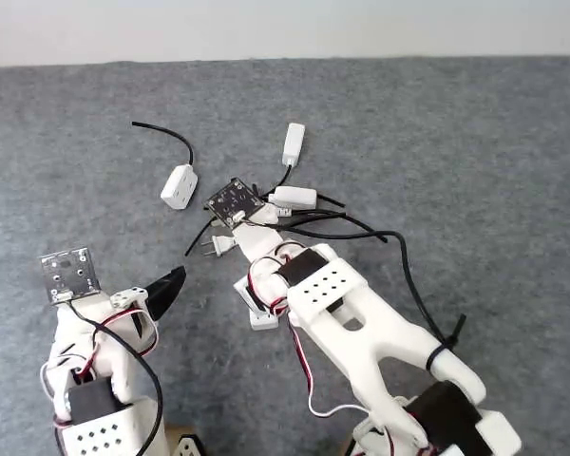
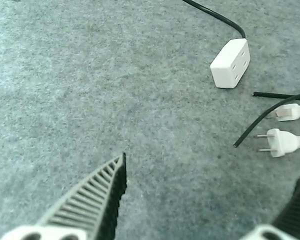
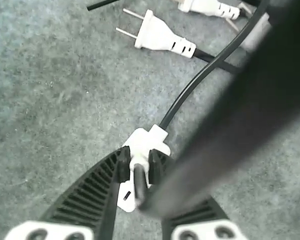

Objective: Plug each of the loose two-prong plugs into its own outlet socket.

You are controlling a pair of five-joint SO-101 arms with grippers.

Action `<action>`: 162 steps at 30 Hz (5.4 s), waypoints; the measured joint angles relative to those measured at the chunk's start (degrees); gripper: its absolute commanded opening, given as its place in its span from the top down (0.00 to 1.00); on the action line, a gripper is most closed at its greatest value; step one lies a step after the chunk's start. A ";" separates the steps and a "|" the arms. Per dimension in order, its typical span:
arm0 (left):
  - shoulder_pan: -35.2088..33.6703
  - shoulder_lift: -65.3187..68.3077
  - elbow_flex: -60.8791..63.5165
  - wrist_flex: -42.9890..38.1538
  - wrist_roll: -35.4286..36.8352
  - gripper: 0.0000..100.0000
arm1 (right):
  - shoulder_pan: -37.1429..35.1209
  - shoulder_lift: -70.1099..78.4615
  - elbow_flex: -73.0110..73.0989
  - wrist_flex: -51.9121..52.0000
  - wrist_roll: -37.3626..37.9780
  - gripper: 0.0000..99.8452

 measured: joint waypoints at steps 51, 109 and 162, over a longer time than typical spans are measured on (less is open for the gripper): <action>-0.26 0.00 2.29 -4.04 -2.73 0.53 | -10.37 20.31 -17.41 14.07 -7.21 0.99; 1.14 0.00 2.73 0.70 -2.73 0.53 | 107.25 -24.44 15.12 -13.54 14.15 0.99; 16.53 82.99 -62.59 8.70 -2.73 0.53 | 101.36 -40.09 21.98 1.23 6.95 0.87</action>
